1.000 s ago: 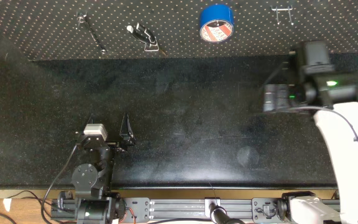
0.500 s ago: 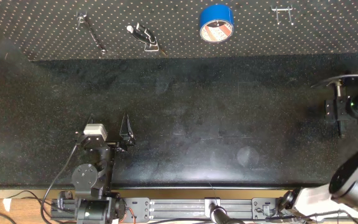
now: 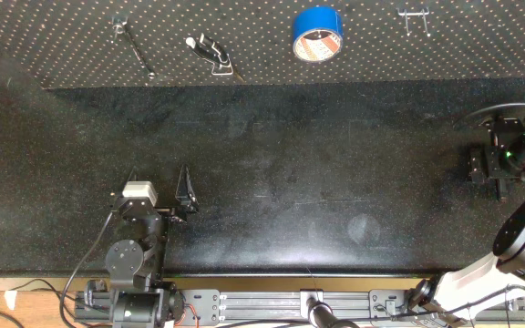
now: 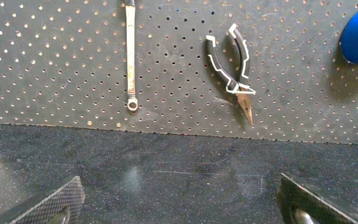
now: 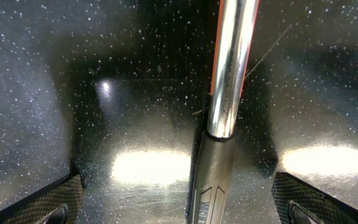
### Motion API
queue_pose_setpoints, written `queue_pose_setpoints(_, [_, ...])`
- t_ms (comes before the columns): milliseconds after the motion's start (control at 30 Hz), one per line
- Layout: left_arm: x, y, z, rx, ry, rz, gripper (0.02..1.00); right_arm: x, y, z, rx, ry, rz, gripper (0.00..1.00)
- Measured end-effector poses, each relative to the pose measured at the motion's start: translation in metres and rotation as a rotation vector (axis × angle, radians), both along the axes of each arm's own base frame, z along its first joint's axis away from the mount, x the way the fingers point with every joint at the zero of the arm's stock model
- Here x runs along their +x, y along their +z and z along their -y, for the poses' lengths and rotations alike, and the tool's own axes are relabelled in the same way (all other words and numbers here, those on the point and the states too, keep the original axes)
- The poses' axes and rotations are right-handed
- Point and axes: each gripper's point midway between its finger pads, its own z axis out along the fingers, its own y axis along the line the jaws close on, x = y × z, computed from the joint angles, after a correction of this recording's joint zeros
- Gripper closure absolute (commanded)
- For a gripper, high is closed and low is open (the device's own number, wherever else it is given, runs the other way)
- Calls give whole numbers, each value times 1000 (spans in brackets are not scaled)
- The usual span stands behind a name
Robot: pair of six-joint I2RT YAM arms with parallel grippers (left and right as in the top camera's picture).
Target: Place Tools Onto Pegboard
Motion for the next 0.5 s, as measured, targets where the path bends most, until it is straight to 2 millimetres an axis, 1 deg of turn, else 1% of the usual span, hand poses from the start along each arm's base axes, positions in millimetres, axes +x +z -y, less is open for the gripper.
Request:
queue_pose_setpoints(33, [0,0,0,0,0,0,25,0,0,0,1,0,0,34])
queue_pose_setpoints(67, [0,0,0,0,0,0,23,0,0,0,1,0,-1,145])
queue_pose_setpoints(167, [0,0,0,0,0,0,25,2,-1,-3,18,5,9,395])
queue_pose_setpoints(200, [0,0,0,0,0,0,25,3,-2,-4,26,6,14,682])
queue_pose_setpoints(233, [0,0,0,0,0,0,23,4,-2,-4,30,9,16,923])
queue_pose_setpoints(300, [0,0,0,0,0,0,25,6,-2,0,22,-11,29,923])
queue_pose_setpoints(400, [0,0,0,0,0,0,25,8,-1,1,18,-14,34,923])
queue_pose_setpoints(467, [0,0,0,0,0,0,25,15,3,4,-3,-43,82,925])
queue_pose_setpoints(500, [0,0,0,0,0,0,25,19,12,3,-6,-71,120,925])
